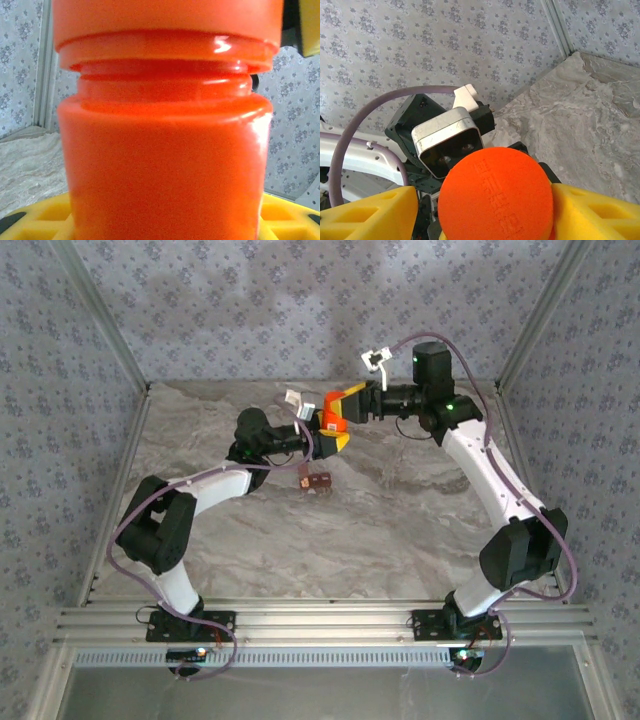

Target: Sort the pills into containers

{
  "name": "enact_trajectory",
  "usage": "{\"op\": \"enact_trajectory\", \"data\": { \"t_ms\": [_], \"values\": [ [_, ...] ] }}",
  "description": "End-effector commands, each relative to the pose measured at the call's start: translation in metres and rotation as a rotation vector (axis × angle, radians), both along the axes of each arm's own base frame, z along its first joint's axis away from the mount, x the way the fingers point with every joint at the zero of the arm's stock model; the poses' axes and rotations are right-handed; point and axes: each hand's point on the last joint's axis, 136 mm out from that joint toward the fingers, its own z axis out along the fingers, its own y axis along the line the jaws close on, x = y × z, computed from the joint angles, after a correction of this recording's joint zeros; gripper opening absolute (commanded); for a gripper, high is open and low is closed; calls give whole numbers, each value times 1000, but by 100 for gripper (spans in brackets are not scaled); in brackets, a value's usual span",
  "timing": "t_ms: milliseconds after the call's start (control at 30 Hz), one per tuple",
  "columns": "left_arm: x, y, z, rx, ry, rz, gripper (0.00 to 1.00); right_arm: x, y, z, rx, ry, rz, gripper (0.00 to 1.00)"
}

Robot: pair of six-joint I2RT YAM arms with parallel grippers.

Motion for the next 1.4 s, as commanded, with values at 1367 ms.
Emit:
{"op": "enact_trajectory", "data": {
  "t_ms": [1367],
  "values": [
    [13,1,15,-10,-78,70,0,-8,17,-49,-486,59,-394,40]
  ]
}}
